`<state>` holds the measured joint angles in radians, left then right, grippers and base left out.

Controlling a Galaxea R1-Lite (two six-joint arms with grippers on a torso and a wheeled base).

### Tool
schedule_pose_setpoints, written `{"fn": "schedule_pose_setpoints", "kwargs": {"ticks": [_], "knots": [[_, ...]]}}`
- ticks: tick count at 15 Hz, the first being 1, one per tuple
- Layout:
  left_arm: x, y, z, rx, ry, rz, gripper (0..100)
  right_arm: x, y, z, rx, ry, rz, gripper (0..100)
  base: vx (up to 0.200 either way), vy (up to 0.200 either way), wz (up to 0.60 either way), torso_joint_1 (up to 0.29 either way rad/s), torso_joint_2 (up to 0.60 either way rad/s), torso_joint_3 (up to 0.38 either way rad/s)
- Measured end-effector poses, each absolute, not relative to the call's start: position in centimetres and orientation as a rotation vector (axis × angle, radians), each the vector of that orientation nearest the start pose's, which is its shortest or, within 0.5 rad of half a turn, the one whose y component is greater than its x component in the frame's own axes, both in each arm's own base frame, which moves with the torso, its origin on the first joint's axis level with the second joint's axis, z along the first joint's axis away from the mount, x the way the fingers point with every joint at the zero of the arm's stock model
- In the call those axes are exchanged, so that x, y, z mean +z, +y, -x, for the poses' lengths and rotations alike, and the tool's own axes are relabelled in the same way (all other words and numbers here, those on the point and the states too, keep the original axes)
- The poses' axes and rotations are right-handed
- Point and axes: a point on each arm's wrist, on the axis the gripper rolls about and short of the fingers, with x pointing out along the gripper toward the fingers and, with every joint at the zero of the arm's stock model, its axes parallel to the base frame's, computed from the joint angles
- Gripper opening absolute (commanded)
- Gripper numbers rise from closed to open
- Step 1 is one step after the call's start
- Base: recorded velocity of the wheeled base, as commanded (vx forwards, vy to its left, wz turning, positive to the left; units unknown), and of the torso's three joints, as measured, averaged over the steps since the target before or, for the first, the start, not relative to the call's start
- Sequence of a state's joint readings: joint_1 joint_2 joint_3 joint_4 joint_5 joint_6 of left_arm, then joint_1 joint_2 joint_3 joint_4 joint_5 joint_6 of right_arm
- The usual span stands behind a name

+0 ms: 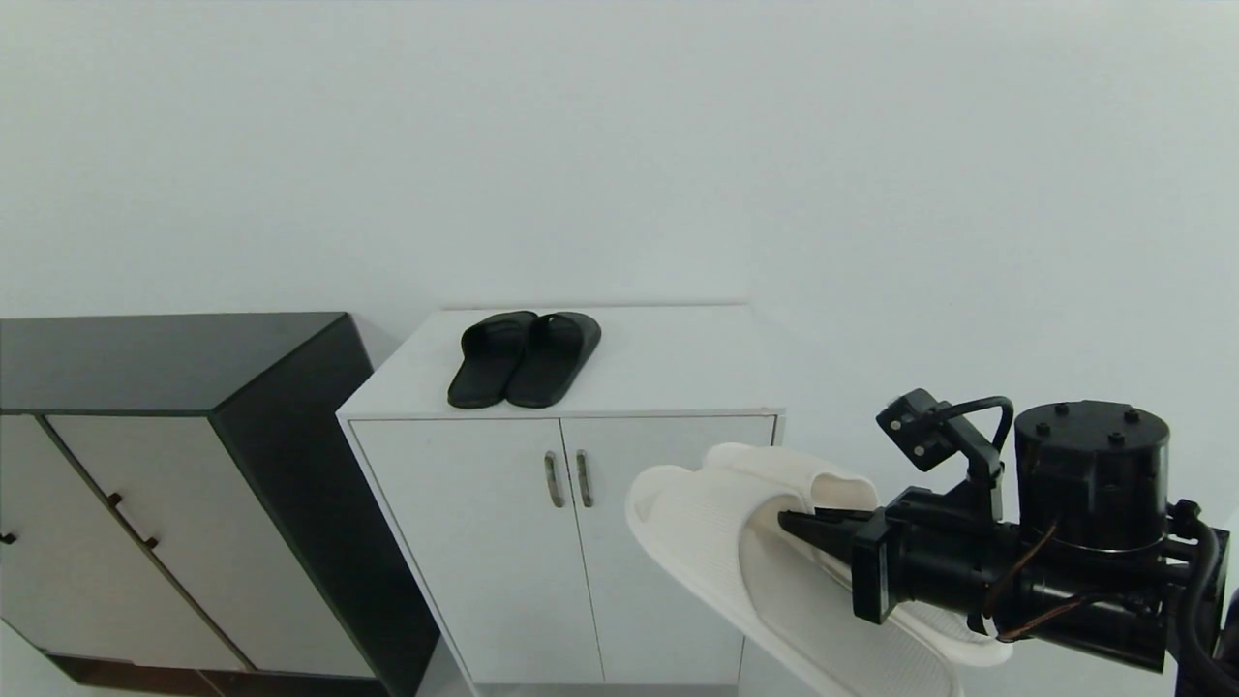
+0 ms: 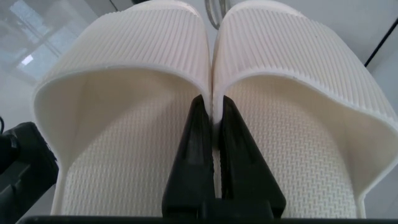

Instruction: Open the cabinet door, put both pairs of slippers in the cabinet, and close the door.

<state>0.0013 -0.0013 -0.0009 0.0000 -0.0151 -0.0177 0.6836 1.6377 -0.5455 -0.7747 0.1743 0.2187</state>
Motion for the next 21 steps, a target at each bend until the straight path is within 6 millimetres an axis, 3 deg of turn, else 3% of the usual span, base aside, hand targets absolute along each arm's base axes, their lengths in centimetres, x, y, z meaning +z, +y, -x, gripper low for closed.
{"fn": "schedule_pose_setpoints", "kwargs": {"ticks": [21], "knots": [[7.56, -0.04, 2.29, -0.014, -0.002, 0.018, 0, 14.25, 16.88, -20.03, 0.814, 0.425, -0.111, 0, 0.000, 0.000, 0.00, -0.249, 0.51, 0.257]]}}
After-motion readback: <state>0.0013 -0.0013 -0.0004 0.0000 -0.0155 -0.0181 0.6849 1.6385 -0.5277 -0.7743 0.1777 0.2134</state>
